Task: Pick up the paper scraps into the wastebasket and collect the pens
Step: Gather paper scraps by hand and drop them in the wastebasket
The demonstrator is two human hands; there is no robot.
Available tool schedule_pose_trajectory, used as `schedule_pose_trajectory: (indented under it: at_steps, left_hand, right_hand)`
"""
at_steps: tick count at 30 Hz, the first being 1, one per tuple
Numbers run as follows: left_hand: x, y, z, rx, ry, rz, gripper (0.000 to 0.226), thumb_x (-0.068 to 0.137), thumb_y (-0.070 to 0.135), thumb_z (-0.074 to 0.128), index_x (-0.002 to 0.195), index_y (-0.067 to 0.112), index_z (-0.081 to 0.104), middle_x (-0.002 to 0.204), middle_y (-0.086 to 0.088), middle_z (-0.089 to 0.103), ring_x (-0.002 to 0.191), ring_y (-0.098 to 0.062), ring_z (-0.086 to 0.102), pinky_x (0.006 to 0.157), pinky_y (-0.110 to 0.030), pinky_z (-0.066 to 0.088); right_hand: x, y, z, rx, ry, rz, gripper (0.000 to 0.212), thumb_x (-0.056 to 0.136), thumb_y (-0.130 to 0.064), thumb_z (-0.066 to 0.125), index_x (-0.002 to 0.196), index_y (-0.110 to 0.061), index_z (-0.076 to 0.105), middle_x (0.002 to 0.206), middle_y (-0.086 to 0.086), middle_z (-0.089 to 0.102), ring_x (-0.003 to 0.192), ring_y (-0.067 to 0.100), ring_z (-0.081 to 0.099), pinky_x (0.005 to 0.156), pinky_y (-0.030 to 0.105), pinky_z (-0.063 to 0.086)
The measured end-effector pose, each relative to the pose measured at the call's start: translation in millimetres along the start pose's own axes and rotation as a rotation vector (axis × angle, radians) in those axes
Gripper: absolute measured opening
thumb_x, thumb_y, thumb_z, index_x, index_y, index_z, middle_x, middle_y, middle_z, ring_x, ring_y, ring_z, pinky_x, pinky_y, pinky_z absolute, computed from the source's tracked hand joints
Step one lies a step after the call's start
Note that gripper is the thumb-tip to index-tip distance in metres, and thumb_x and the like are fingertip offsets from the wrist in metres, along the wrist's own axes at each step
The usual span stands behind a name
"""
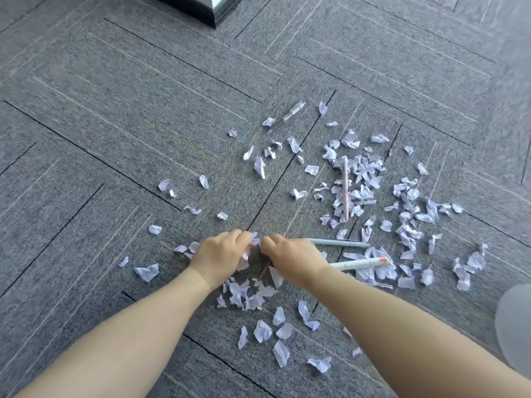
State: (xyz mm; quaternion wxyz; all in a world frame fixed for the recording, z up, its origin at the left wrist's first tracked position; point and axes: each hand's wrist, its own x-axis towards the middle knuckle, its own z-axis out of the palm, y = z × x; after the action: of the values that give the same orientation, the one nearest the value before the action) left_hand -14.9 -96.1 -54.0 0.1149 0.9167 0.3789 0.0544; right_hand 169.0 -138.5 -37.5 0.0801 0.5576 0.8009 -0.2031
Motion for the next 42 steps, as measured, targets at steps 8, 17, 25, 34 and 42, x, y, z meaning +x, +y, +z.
schedule_pose_trajectory:
  at_steps: [8,17,25,34,42]
  left_hand:
    - [106,90,-88,-0.504,0.255,-0.067,0.026,0.097,0.027,0.038,0.072,0.017,0.038,0.056,0.012,0.034,0.044,-0.003,0.032,0.038,-0.018,0.029]
    - [216,342,-160,-0.881,0.265,0.245,0.031,0.094,0.023,0.046,0.066,0.014,0.036,0.045,0.007,0.034,0.044,-0.012,0.037,0.046,-0.028,0.026]
    - [224,506,-140,-0.850,-0.205,0.345,0.031,0.093,0.020,0.044,0.064,0.017,0.034,0.059,-0.003,0.046,0.062,-0.030,0.055,0.050,-0.031,0.027]
    - [221,526,-125,-0.859,-0.244,0.511,0.039,0.097,0.035,0.045,0.120,0.007,0.060,0.120,-0.011,0.059,0.115,-0.022,0.051,0.095,-0.027,0.035]
    - [244,348,-50,-0.652,-0.090,0.050,0.026,0.096,0.018,0.037,0.109,0.014,0.059,0.107,-0.007,0.059,0.101,-0.023,0.054,0.087,-0.035,0.042]
  right_hand:
    - [-68,67,-123,0.240,0.398,0.194,0.017,0.101,-0.016,0.045,0.087,-0.018,0.038,0.064,-0.002,0.047,0.053,0.026,0.046,0.050,0.037,0.039]
    - [-299,157,-212,0.385,1.146,0.874,0.019,0.099,-0.026,0.048,0.087,-0.013,0.056,0.065,-0.001,0.059,0.058,0.023,0.056,0.062,0.035,0.044]
    - [-418,185,-154,0.627,0.914,1.470,0.024,0.095,-0.023,0.049,0.075,-0.012,0.055,0.068,0.004,0.061,0.069,0.027,0.054,0.057,0.030,0.037]
    - [-443,174,-160,0.561,1.074,1.527,0.025,0.099,-0.024,0.043,0.093,-0.019,0.067,0.096,0.006,0.070,0.094,0.030,0.061,0.075,0.037,0.043]
    - [-276,167,-161,0.689,1.161,0.820,0.019,0.091,-0.017,0.050,0.096,-0.017,0.068,0.090,-0.002,0.069,0.084,0.016,0.061,0.076,0.035,0.049]
